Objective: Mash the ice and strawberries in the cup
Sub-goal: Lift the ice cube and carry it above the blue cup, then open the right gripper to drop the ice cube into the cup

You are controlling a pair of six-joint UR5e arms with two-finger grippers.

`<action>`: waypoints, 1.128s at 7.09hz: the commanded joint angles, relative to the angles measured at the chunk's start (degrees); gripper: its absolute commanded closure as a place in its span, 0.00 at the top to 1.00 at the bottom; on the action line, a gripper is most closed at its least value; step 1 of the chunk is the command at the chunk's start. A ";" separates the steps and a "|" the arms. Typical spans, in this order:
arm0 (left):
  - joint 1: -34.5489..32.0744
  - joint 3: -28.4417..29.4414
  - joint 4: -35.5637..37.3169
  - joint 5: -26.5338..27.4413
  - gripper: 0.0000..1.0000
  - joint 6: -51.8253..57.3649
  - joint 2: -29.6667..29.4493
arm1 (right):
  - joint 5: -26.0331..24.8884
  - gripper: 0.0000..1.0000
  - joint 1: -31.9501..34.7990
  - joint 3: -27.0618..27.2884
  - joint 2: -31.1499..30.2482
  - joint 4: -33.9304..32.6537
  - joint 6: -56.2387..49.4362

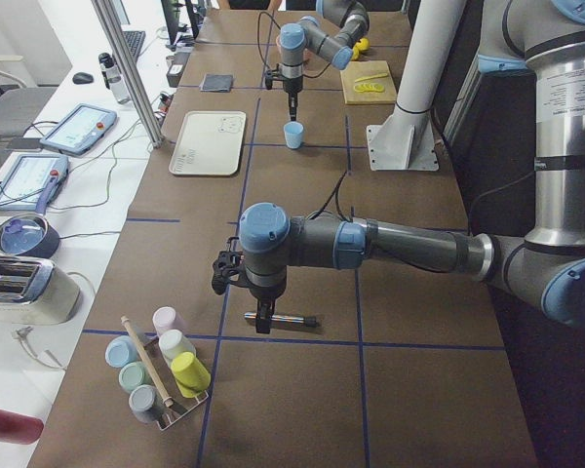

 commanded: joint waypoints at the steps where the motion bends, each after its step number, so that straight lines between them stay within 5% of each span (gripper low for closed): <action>1: 0.00 0.00 0.00 0.00 1.00 0.00 0.00 | -0.76 0.03 -0.49 -1.34 1.09 0.10 0.03; 5: 0.00 0.00 0.00 0.00 1.00 0.00 0.00 | -0.76 0.42 -0.49 -1.35 1.45 0.19 0.11; 8: -0.09 -0.09 0.00 0.00 1.00 0.00 0.00 | -0.76 0.54 -0.40 -1.35 1.53 0.28 0.11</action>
